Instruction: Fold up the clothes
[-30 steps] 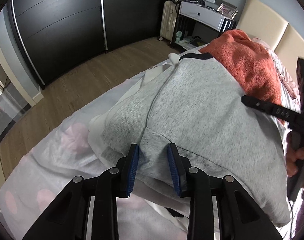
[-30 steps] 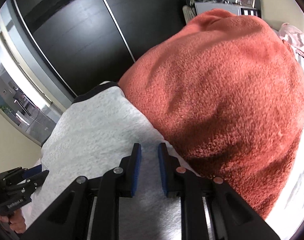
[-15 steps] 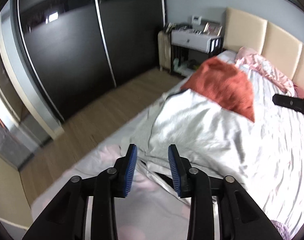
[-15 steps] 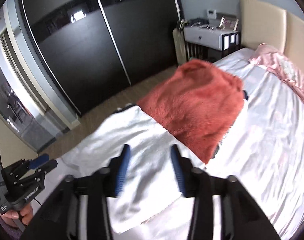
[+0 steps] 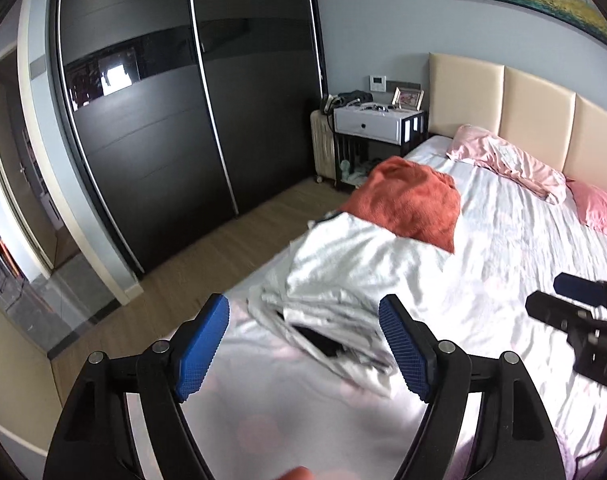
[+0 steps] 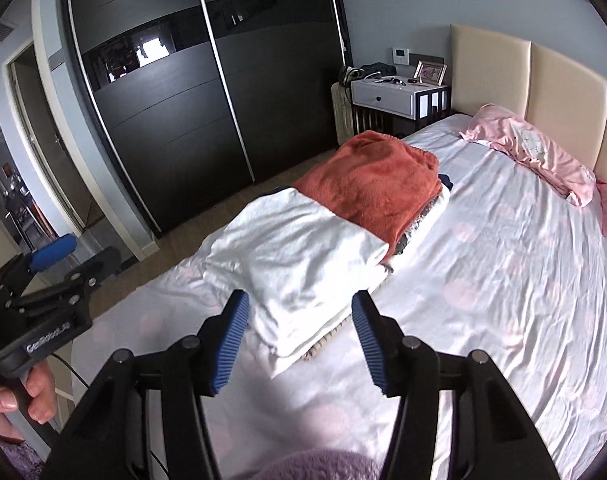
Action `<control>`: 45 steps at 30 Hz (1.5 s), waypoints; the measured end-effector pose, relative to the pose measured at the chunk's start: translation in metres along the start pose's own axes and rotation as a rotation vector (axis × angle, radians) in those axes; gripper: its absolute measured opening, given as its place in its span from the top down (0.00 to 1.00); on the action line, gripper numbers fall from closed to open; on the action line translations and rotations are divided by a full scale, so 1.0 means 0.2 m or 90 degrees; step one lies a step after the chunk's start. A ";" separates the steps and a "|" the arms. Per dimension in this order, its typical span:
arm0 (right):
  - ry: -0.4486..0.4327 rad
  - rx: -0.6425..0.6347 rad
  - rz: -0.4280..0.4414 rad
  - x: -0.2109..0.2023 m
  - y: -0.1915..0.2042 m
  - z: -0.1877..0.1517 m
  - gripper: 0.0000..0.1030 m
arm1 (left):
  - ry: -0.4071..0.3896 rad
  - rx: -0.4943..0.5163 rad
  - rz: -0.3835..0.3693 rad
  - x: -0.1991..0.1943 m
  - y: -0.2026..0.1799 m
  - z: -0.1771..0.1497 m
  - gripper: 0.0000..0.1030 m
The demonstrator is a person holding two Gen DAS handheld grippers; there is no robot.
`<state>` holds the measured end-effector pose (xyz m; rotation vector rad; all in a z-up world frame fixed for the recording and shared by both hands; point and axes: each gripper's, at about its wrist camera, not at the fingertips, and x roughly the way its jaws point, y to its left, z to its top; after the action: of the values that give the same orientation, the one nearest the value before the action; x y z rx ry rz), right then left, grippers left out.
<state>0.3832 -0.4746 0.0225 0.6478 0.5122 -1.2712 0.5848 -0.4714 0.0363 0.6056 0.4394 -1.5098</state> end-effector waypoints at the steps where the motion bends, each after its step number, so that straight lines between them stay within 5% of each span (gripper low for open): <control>1: -0.002 -0.001 -0.001 -0.03 0.01 -0.03 0.49 | 0.002 0.001 0.001 -0.02 -0.01 -0.02 0.24; 11: 0.001 0.028 -0.006 -0.15 0.02 -0.26 0.49 | 0.018 0.008 0.017 -0.15 -0.10 -0.16 0.24; 45: 0.016 0.063 0.010 -0.19 -0.14 -0.41 0.49 | 0.061 0.106 0.052 -0.09 -0.39 -0.26 0.24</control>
<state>0.3470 -0.3951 -0.0158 0.7498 0.4663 -1.2809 0.5127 -0.4221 0.0003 0.8210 0.3598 -1.4526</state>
